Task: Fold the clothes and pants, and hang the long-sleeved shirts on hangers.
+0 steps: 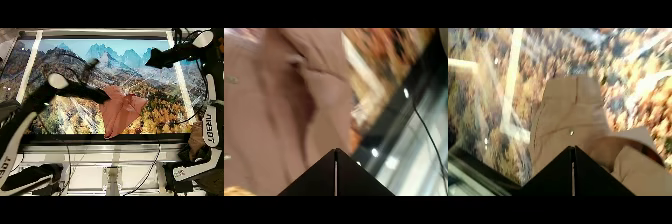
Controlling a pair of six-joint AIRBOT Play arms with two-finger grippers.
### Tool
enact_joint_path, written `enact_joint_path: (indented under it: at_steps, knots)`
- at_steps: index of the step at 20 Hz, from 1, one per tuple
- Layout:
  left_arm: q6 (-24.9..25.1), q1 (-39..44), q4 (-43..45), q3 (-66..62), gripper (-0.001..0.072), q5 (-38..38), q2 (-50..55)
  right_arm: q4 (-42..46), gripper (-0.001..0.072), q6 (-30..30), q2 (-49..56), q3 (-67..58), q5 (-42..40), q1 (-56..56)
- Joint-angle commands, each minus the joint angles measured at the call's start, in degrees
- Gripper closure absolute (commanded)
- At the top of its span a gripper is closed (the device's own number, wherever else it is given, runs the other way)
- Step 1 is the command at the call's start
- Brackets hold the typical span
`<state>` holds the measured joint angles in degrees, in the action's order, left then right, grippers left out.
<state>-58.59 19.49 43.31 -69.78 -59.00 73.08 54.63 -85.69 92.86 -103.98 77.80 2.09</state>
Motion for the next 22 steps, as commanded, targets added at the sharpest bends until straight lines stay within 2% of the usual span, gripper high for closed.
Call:
enact_joint_path:
  at_steps: [1,3,6,7,8,9,11,14,22]
  knots:
    - [-0.59,-10.64,-0.04,-0.66,0.0689,0.17,-4.35,0.17,0.07,1.38,-6.25,13.66,-5.25,2.75]
    - [-0.63,-14.16,-0.04,-0.66,0.0689,-1.46,-5.97,-0.2,0.0699,0.81,-12.44,26.69,-10.54,3.87]
    - [-2.29,-15.67,0.0,-0.63,0.0679,-2.49,-6.21,-2.1,0.0673,-3.93,-18.32,41.72,-14.71,6.51]
    - [-2.29,-15.67,-0.02,-0.63,0.0679,-2.47,-6.21,-1.57,0.0535,-7.32,-18.38,44.09,-15.15,7.61]
    - [-2.32,-15.67,0.0,-0.63,0.0679,-2.49,-6.21,-0.11,0.0271,-11.17,-18.08,45.62,-15.93,8.68]
    - [-2.29,-15.67,-0.02,-0.63,0.0679,-2.51,-6.21,2.64,0.0067,-14.53,-17.75,46.07,-16.81,9.46]
    - [-2.29,-15.67,0.0,-0.63,0.0679,-2.54,-6.21,6.56,0.0028,-18.86,-17.35,46.05,-17.46,9.84]
    - [-2.27,-15.67,0.0,-0.63,0.068,-2.51,-6.21,12.76,0.0027,-23.15,-17.35,46.05,-15.58,9.68]
    - [-2.32,-15.65,-0.09,-0.63,0.068,-3.69,-6.23,12.68,0.0028,-26.38,-15.63,46.07,-21.22,8.9]
